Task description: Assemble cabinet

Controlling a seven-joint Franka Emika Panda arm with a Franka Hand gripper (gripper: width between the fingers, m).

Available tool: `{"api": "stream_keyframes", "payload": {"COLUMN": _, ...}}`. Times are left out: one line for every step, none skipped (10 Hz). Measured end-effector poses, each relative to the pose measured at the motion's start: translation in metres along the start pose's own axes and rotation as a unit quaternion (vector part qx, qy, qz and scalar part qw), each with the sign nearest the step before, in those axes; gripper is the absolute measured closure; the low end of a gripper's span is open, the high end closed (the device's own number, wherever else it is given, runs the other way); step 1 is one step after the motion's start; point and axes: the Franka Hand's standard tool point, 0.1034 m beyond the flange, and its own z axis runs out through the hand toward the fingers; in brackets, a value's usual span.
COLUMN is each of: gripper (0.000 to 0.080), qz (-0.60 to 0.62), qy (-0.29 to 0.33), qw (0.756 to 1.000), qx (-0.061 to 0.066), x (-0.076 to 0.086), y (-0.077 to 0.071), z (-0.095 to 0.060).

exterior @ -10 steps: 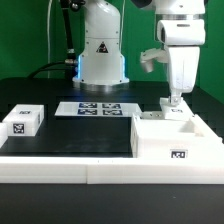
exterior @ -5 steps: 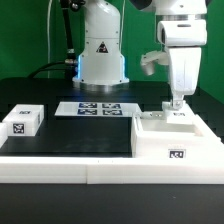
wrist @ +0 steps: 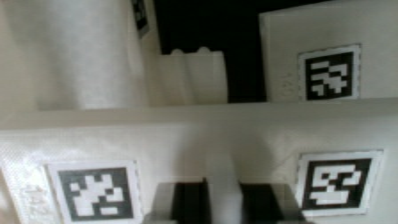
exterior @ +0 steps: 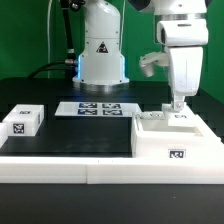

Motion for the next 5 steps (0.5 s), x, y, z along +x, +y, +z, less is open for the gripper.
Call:
{"api": "stream_keyframes", "payload": {"gripper": 0.0731, "qz": 0.003, "qy": -0.003, "qw": 1.0, "qx": 0.006, "x": 0.0004, "y": 0.011, "z": -0.0009}}
{"api": "stream_keyframes", "payload": {"gripper": 0.0731, "qz": 0.005, "qy": -0.004, "qw": 1.0, "qx": 0.01, "x": 0.0002, "y": 0.0169, "z": -0.0009}}
{"api": "stream_keyframes", "payload": {"gripper": 0.0731, "qz": 0.006, "qy": -0.003, "qw": 1.0, "qx": 0.008, "x": -0.0003, "y": 0.0168, "z": -0.0007}}
{"api": "stream_keyframes", "payload": {"gripper": 0.0731, "qz": 0.006, "qy": -0.003, "qw": 1.0, "qx": 0.008, "x": -0.0005, "y": 0.0169, "z": -0.0008}}
{"api": "stream_keyframes", "payload": {"gripper": 0.0731, "qz": 0.006, "qy": -0.003, "qw": 1.0, "qx": 0.008, "x": -0.0006, "y": 0.0169, "z": -0.0008}}
